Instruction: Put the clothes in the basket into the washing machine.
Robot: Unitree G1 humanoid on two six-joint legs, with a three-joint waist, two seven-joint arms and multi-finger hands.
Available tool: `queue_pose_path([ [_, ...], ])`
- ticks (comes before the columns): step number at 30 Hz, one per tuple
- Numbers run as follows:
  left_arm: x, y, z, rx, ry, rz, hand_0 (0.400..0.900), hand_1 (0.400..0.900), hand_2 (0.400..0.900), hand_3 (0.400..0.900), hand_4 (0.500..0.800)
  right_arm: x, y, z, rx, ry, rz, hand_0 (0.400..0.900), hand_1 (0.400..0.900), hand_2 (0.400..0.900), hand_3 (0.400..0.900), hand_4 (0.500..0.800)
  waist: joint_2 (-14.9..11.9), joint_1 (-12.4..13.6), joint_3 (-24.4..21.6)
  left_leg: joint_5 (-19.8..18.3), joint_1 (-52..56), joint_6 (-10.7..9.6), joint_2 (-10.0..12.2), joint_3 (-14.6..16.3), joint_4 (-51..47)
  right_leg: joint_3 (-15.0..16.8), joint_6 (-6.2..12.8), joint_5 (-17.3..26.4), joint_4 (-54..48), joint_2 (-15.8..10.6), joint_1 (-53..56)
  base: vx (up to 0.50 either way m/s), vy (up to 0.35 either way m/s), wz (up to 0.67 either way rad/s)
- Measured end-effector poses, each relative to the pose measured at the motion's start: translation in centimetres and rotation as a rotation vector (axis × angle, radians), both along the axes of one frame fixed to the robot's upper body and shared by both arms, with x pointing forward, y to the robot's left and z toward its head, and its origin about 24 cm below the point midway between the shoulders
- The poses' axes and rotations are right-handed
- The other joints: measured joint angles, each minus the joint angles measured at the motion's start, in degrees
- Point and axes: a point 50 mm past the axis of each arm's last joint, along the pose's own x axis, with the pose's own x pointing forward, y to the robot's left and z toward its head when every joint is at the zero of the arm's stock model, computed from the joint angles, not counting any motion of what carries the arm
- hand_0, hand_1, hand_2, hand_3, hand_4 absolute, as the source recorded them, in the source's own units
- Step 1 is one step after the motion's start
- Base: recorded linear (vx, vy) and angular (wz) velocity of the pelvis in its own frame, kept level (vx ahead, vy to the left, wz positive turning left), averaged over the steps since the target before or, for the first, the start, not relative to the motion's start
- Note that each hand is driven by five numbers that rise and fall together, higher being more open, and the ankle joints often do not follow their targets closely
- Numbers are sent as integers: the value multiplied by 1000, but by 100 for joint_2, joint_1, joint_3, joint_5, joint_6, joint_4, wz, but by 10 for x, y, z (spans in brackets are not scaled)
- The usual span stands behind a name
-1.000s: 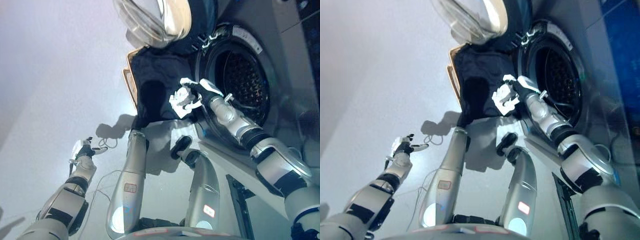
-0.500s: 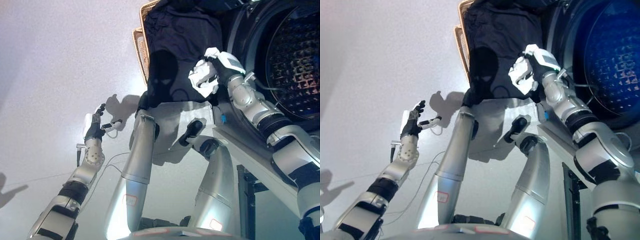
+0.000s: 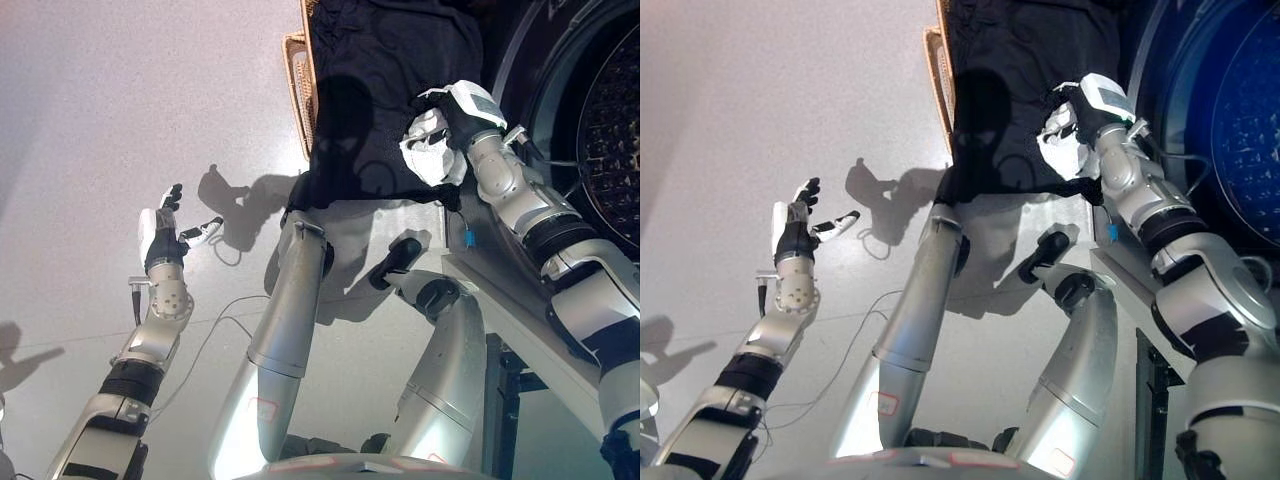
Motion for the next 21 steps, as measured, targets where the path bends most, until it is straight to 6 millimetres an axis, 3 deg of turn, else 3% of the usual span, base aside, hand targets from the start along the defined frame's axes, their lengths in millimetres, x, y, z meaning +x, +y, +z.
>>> queue_pose_path([
  [5, 0, 2, 5, 22, -14, -4, 900, 900, 900, 900, 800, 0, 1, -1, 12, -3, 3, 400, 400, 400, 400, 500, -1, 1, -1, 20, 59, 38, 3, 14, -33, 8, -24, 14, -28, 6, 48, -1, 0, -1],
  [10, 0, 5, 1, 37, 5, 6, 900, 900, 900, 900, 800, -2, 5, -26, 30, 56, 11, 400, 400, 400, 400, 500, -50, -14, -41, 25, 358, 44, 10, 60, -268, 51, 12, 8, -228, 42, 293, -6, 7, -8],
  [15, 6, 15, -18, 70, 121, 54, 900, 900, 900, 900, 800, -2, 18, -45, 65, 94, 34, 400, 400, 400, 400, 500, -152, -18, -117, 84, 749, 109, 119, 95, -635, 8, 36, 97, -624, 174, 696, 15, -14, -4],
  [19, 5, 12, -26, 87, 154, 37, 900, 900, 900, 900, 800, -5, 19, -62, 83, 121, 18, 400, 400, 400, 400, 500, -162, -2, -157, 142, 1241, 136, 200, 113, -1047, -92, 81, 155, -1021, 202, 1201, 0, 0, 0],
  [21, 10, 11, -24, 96, 156, 35, 900, 900, 900, 900, 800, -4, 18, -63, 85, 122, 7, 724, 724, 724, 724, 694, -162, -6, -161, 198, 1357, 122, 202, 107, -1228, -123, 85, 180, -1146, 210, 1297, 15, 1, -2],
])
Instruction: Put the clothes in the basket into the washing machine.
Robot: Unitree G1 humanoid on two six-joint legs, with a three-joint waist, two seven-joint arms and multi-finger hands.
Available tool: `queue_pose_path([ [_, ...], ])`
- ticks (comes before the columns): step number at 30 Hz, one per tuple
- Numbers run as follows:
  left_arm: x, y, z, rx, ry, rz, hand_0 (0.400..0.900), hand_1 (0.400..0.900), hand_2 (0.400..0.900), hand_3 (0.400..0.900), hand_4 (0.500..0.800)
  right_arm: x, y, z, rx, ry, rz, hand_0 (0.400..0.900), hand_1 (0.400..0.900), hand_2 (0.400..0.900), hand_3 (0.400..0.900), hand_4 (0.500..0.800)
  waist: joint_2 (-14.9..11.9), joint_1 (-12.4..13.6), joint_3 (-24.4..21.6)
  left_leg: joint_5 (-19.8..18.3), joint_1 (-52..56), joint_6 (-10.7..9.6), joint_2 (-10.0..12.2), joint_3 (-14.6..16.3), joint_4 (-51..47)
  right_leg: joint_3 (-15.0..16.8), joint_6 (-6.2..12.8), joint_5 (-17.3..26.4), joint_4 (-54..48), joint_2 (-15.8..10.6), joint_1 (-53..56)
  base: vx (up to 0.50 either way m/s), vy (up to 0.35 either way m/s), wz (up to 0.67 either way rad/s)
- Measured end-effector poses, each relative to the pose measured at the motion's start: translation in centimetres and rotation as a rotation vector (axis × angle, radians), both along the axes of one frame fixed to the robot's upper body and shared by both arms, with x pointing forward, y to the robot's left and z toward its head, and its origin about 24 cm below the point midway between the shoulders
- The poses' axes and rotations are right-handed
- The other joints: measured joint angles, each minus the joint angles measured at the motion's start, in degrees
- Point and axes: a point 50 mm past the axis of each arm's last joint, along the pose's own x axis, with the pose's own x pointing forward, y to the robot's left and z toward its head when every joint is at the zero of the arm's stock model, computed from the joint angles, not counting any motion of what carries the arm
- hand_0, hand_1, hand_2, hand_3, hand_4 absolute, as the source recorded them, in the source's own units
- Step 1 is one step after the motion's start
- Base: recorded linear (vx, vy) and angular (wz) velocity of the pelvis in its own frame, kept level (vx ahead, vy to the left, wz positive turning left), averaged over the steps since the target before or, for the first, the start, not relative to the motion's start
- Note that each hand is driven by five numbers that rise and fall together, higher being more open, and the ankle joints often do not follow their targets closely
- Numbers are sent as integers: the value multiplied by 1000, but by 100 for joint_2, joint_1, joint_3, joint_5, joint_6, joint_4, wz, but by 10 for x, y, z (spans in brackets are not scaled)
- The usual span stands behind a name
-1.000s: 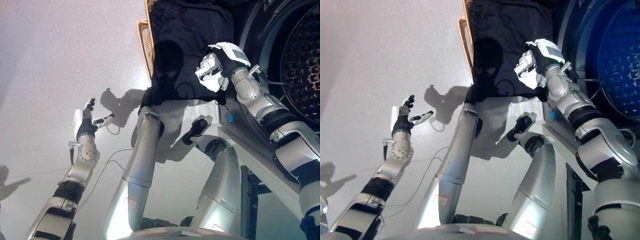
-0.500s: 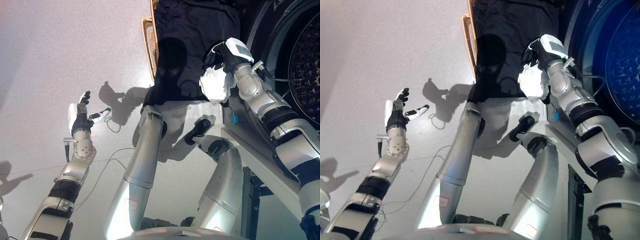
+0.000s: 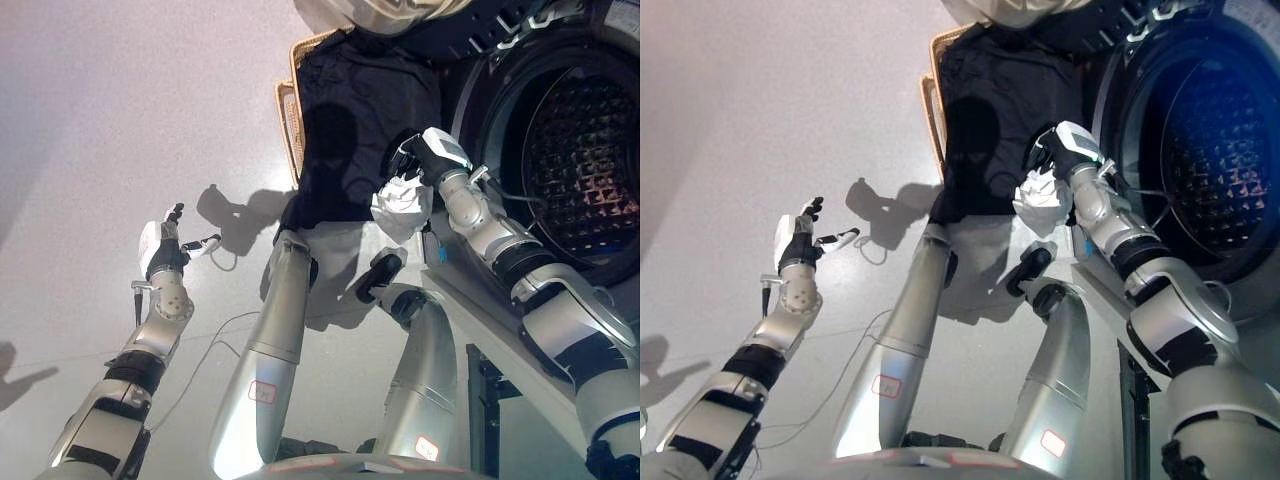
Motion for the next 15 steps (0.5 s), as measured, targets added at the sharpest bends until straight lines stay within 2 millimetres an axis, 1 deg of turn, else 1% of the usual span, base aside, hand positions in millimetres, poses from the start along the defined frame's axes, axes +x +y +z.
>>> queue_pose_path([
  [1, 1, 1, -1, 2, 5, 6, 900, 900, 900, 900, 800, 0, -1, 0, 3, -5, -5, 900, 900, 900, 900, 800, 0, -3, 0, 6, 26, 9, 4, 2, -29, -10, 0, 1, -24, 3, 26, 43, 5, -5],
  [2, 3, 3, -2, 8, 17, 13, 900, 900, 900, 900, 800, 0, -1, -1, 15, -3, -13, 900, 900, 900, 900, 800, -1, -2, 1, 26, 92, -1, 16, 1, -98, -32, -11, 19, -88, 6, 88, 34, 7, -6],
  [3, 5, 5, -5, 16, 42, 21, 900, 900, 900, 900, 800, 1, 1, -5, 29, 11, -21, 900, 900, 900, 900, 800, -1, -5, 1, 70, 206, -21, 24, 0, -207, -53, 18, 51, -186, 21, 200, 0, 0, 0],
  [5, 3, 9, -12, 10, 81, 45, 900, 900, 900, 900, 800, 0, 6, -14, 51, 37, -19, 900, 900, 900, 900, 800, -2, -9, 0, 71, 458, -12, 90, 10, -349, -71, 47, 87, -368, 88, 466, 45, -9, 1],
  [10, 0, 11, -20, 10, 118, 51, 900, 900, 900, 900, 800, -3, 13, -29, 76, 75, -12, 900, 900, 900, 900, 800, -2, -26, 0, 143, 850, -17, 111, -51, -675, -196, 51, 135, -675, 115, 895, 6, 14, -4],
  [12, 7, 10, -19, 34, 147, 57, 900, 900, 900, 900, 800, -2, 16, -29, 47, 81, 2, 900, 900, 900, 900, 800, -3, -40, -5, 167, 898, -13, 127, -31, -692, -196, 52, 194, -751, 125, 926, -30, 73, -16],
  [15, 8, 12, -19, 31, 154, 62, 900, 900, 900, 900, 800, 3, 13, -24, 24, 85, -27, 900, 900, 900, 900, 800, -3, -64, -5, 155, 889, 14, 166, 43, -673, -125, 52, 220, -763, 165, 909, -42, 45, -5],
])
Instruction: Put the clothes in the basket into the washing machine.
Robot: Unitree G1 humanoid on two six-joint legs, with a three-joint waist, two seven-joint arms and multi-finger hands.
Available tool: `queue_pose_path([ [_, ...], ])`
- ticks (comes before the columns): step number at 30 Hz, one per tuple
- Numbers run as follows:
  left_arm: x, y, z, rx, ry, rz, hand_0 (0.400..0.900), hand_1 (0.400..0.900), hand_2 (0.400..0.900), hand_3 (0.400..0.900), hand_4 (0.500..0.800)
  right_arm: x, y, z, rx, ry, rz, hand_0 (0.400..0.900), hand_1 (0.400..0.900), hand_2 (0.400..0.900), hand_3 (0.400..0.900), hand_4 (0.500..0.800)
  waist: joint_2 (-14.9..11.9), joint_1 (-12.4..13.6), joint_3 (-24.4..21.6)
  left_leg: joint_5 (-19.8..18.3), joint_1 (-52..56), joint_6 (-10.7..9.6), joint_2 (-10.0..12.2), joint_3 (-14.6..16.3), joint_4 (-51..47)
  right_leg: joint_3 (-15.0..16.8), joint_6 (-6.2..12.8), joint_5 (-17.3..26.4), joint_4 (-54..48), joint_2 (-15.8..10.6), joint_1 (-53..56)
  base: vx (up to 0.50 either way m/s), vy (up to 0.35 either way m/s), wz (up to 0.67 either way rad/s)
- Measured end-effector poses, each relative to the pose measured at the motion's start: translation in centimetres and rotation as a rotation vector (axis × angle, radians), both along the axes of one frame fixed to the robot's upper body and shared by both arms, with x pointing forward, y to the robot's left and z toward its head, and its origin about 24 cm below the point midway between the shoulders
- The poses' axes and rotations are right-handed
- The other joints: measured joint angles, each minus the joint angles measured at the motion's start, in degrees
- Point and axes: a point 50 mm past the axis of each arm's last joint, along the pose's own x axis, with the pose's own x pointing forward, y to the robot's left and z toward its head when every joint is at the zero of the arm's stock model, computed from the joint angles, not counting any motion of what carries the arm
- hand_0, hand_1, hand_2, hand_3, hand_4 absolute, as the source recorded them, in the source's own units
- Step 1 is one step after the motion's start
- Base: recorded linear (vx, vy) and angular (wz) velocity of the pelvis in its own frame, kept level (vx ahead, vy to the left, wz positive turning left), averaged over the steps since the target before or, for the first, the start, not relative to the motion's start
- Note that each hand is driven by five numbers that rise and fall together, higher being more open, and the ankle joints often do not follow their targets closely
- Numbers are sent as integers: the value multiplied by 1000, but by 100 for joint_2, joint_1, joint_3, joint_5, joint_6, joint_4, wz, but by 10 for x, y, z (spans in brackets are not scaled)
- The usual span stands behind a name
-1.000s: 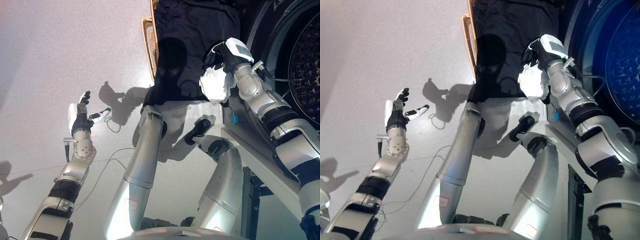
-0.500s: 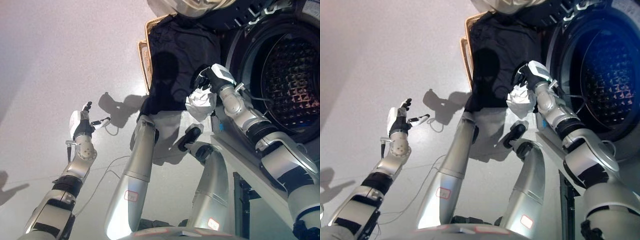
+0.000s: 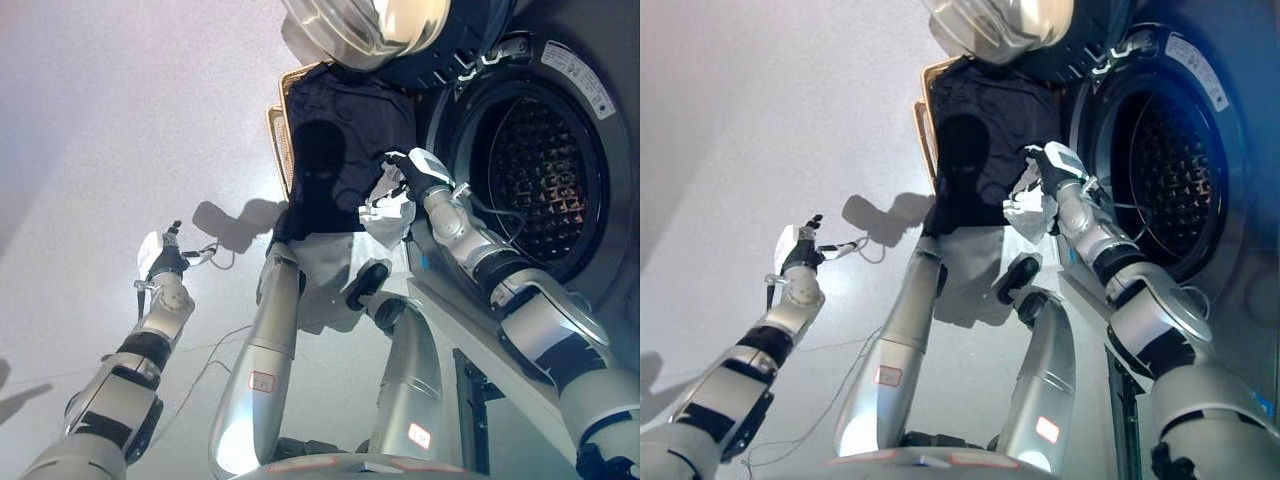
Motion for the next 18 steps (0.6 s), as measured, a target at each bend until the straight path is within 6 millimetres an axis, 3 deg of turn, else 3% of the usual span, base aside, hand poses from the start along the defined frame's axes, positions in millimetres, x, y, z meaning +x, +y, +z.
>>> queue_pose_path([
  [7, 3, -2, 4, -22, -28, -10, 900, 900, 900, 900, 800, 6, -10, 22, -67, -38, -38, 900, 900, 900, 900, 800, 6, 16, -3, -74, -426, 14, 21, 155, 318, 216, -18, 4, 299, 12, -524, -63, 35, -6],
  [18, 5, -4, 8, -31, -48, -19, 900, 900, 900, 900, 800, 4, -16, 15, -116, 10, -35, 900, 900, 900, 900, 800, 70, -15, -27, -270, -1265, -47, 15, 266, 1235, 531, -54, -69, 1163, 34, -1470, -77, 6, -4],
])
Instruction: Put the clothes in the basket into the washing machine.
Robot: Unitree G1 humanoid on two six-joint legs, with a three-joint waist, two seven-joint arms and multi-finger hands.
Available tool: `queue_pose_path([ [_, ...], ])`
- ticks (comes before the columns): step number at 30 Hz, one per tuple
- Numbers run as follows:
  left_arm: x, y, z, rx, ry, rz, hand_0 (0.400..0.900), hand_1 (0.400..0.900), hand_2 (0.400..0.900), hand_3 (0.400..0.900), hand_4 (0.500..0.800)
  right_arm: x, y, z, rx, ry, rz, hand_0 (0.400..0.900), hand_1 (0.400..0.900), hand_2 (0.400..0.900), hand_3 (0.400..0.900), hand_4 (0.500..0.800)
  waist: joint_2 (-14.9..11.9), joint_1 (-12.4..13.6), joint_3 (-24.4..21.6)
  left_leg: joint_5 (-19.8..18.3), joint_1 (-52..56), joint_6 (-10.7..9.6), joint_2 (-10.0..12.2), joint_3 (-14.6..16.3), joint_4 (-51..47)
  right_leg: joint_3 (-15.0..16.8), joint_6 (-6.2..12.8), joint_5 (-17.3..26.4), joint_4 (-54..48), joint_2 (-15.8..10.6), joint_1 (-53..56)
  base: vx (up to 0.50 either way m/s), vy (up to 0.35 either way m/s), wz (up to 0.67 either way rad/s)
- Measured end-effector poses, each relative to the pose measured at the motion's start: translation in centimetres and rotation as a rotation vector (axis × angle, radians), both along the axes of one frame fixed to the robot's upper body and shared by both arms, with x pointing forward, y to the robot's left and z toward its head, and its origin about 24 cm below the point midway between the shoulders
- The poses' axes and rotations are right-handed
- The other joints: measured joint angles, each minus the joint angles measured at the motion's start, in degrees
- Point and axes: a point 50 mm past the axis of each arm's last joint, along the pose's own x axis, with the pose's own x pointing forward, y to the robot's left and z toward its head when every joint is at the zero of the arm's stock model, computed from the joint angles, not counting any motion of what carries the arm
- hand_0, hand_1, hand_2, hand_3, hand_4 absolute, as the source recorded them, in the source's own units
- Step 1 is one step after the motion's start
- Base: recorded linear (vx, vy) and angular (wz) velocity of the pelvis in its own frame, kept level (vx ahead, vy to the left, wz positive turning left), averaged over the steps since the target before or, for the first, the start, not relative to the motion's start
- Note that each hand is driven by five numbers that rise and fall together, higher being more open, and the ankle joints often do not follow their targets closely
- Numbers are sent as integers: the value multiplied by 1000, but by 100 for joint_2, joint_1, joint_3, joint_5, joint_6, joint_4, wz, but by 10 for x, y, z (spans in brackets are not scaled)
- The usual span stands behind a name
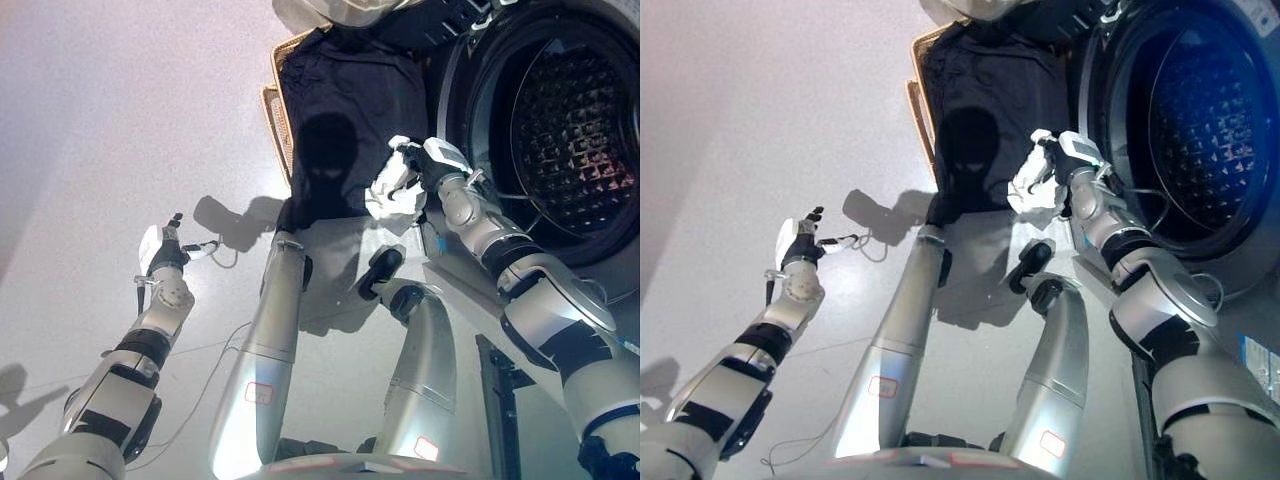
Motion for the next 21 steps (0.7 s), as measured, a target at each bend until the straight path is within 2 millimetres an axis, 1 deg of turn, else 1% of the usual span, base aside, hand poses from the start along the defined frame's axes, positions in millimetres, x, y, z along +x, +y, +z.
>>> queue_pose_path([
  [5, 0, -1, 0, -2, -3, -5, 900, 900, 900, 900, 800, 0, -2, -3, -37, 38, 6, 900, 900, 900, 900, 800, 52, 2, -22, -28, -358, -35, -17, -5, 366, 113, -7, -13, 379, 5, -400, -66, -7, 1],
  [8, 1, -2, 1, -6, -5, -14, 900, 900, 900, 900, 800, 0, -4, -1, -70, 39, 1, 900, 900, 900, 900, 800, 116, -6, -52, -29, -534, -37, -24, -13, 480, 149, -8, -12, 500, 12, -594, -59, 8, -4],
  [9, 1, -2, 1, -6, -7, -16, 900, 900, 900, 900, 800, 1, -4, 0, -76, 35, 2, 833, 833, 833, 833, 760, 120, -6, -54, -29, -572, -37, -34, -8, 482, 173, -7, -12, 512, 19, -649, -56, 5, -7],
  [10, 1, -2, 1, -6, -6, -16, 900, 900, 900, 900, 800, 1, -4, 1, -78, 32, 3, 400, 400, 400, 400, 500, 120, -9, -54, -29, -591, -37, -59, -9, 482, 205, -7, -12, 523, 29, -692, -44, 5, -6],
  [11, 0, -2, 1, -7, -4, -17, 900, 900, 900, 900, 800, 1, -4, 2, -80, 30, 2, 400, 400, 400, 400, 500, 132, -13, -68, -29, -617, -37, -80, -23, 495, 231, -7, -12, 534, 42, -727, -43, -2, -3],
  [14, -3, -1, -3, -9, 8, -15, 900, 900, 900, 900, 800, 1, -5, 3, -83, 19, -7, 400, 400, 400, 400, 500, 293, -60, -253, -29, -804, -37, -80, -88, 560, 232, -5, -11, 536, 113, -838, -35, -18, 7],
  [16, -4, -1, -3, -10, 0, -18, 900, 900, 900, 900, 800, 2, -9, 5, -88, 9, -28, 400, 400, 400, 400, 500, 341, -57, -365, -28, -893, -36, -84, -89, 559, 235, -4, -10, 537, 109, -918, -15, -8, 5],
  [21, -5, -2, -4, -17, -10, -24, 900, 900, 900, 900, 800, 2, -12, 6, -83, 6, -46, 400, 400, 400, 400, 500, 361, -65, -431, -33, -908, -32, -94, -67, 525, 230, 18, -25, 504, 109, -919, 39, -6, 1],
])
